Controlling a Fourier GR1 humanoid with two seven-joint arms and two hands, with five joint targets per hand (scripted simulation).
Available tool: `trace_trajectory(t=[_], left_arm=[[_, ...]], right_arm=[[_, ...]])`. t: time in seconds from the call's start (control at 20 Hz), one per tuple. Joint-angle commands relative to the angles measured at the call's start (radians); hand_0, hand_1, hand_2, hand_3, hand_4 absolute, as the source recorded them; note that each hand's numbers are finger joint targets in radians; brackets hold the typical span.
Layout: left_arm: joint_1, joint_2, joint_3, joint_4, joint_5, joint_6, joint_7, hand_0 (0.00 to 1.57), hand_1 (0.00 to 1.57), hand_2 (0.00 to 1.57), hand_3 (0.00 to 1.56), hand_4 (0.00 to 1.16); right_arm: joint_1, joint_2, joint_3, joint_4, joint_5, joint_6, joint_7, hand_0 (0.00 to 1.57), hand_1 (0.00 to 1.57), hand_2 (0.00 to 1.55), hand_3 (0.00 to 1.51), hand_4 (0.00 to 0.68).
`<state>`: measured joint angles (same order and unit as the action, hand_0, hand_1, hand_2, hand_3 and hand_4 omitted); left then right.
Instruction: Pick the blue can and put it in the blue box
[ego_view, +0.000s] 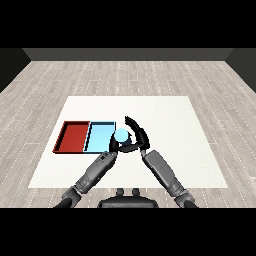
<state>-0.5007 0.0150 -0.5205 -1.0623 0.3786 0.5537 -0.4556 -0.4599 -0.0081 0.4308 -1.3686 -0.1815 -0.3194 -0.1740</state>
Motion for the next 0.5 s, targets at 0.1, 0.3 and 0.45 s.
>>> trace_trajectory(t=[0.1, 0.3, 0.45], left_arm=[[0.023, -0.014, -0.024, -0.045, -0.071, 0.083, 0.014, 1.57, 1.57, 1.57, 1.48, 1.14], [0.006, 0.046, 0.060, 0.006, -0.053, -0.004, -0.021, 1.57, 1.57, 1.57, 1.48, 1.15], [-0.012, 0.013, 0.061, 0.052, -0.107, 0.048, 0.003, 1.57, 1.57, 1.57, 1.47, 1.13]], right_arm=[[0.023, -0.018, -0.086, -0.069, -0.054, 0.044, 0.010, 0.00, 0.00, 0.00, 0.00, 0.000], [0.050, -0.019, -0.115, -0.103, -0.083, 0.117, -0.030, 0.00, 0.00, 0.00, 0.00, 0.000], [0.120, -0.074, -0.140, -0.264, -0.111, 0.141, 0.040, 0.00, 0.00, 0.00, 0.00, 0.000]])
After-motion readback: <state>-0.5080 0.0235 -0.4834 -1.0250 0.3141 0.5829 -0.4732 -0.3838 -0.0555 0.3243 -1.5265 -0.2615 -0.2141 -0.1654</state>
